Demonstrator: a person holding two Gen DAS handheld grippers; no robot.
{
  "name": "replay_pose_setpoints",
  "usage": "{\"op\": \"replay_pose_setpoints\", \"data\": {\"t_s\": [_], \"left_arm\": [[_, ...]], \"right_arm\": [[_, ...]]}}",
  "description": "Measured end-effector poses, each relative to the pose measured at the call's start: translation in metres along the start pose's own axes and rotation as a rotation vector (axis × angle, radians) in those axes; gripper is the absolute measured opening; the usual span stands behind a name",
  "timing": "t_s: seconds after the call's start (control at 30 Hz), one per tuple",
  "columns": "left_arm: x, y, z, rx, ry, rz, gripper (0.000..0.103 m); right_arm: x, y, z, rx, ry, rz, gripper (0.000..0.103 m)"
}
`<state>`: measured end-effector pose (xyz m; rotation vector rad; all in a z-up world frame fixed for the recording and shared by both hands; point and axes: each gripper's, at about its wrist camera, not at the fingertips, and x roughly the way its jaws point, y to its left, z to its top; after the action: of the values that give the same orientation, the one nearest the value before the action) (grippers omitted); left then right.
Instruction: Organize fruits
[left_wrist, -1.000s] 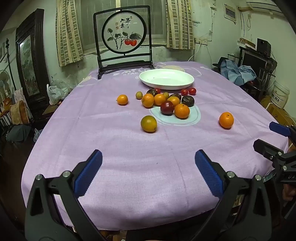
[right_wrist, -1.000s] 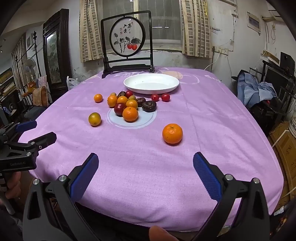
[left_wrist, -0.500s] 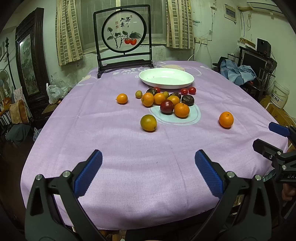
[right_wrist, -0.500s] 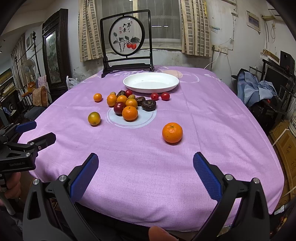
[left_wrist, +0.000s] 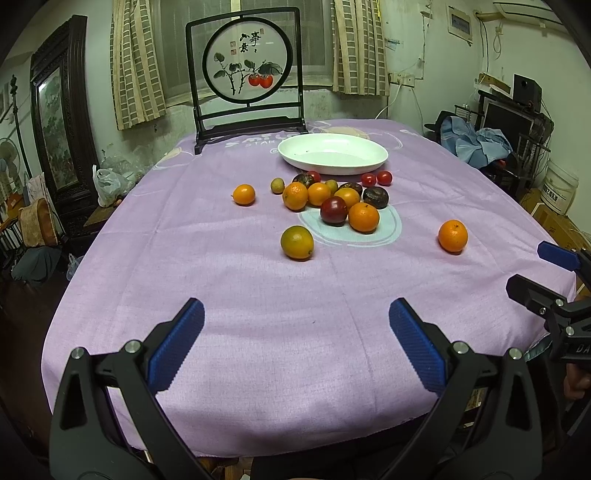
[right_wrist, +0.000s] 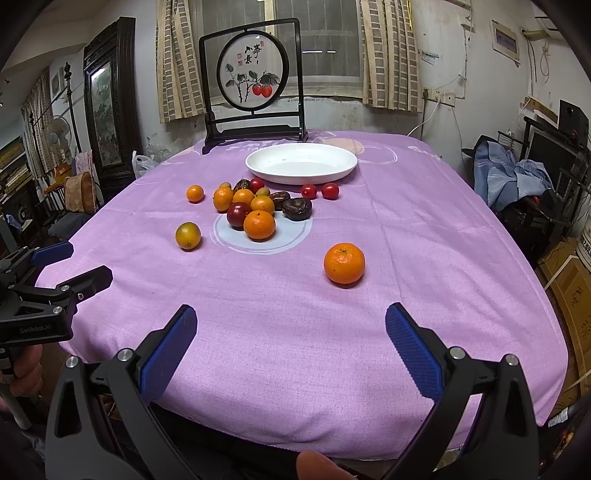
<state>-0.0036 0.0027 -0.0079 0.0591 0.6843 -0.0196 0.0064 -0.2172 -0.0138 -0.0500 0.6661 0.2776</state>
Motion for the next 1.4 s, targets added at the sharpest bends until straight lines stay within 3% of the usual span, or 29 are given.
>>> {"op": "replay_pose_setpoints", "data": {"t_s": [1.4], "left_arm": [[0.0092,-0.0027,-0.0056,0.000,0.017,-0.002,0.101]], "right_arm": [[0.0019,0.0000,0.0010,0.010,0.014,0.007,0.102]]}}
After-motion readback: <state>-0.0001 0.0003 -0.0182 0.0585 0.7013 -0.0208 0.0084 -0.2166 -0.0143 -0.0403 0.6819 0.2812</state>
